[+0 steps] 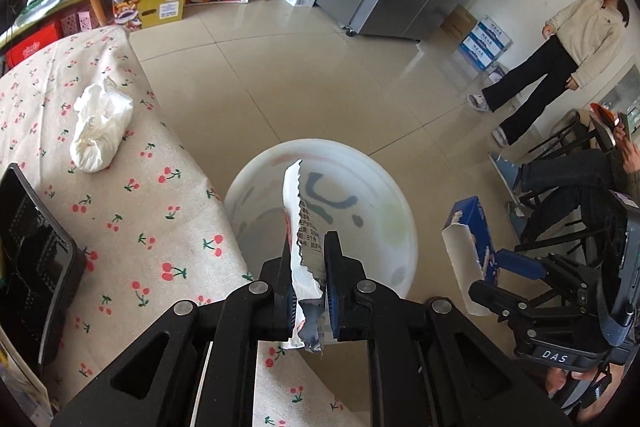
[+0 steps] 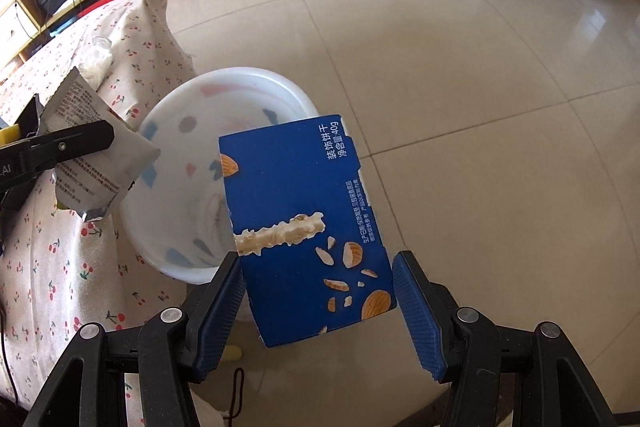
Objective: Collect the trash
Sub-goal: 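Carry the wrapper and biscuit box over the white bin and open both tools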
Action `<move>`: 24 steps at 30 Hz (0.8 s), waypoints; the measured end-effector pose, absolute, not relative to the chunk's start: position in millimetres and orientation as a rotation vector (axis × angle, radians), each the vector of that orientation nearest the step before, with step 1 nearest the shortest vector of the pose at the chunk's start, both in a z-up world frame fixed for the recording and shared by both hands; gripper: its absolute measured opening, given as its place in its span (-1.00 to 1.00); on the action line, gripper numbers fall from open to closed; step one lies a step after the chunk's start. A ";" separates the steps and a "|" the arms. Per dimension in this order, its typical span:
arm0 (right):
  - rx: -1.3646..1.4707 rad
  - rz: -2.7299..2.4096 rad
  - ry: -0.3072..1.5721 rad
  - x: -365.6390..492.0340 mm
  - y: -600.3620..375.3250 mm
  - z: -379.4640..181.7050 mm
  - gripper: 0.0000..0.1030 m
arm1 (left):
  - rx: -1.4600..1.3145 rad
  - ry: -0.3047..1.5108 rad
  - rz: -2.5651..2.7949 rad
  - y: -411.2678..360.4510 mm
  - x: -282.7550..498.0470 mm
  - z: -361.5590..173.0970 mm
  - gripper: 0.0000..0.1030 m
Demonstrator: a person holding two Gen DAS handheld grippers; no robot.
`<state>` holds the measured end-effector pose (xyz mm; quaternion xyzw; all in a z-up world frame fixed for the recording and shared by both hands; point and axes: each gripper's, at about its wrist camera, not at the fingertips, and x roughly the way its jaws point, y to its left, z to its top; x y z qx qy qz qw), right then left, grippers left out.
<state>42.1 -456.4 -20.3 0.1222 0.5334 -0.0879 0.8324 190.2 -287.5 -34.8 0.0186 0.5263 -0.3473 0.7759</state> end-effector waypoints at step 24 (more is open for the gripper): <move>0.210 -0.168 1.140 101.7 -406.3 -34.6 0.27 | 0.195 1.019 -0.497 -126.4 115.7 22.0 0.96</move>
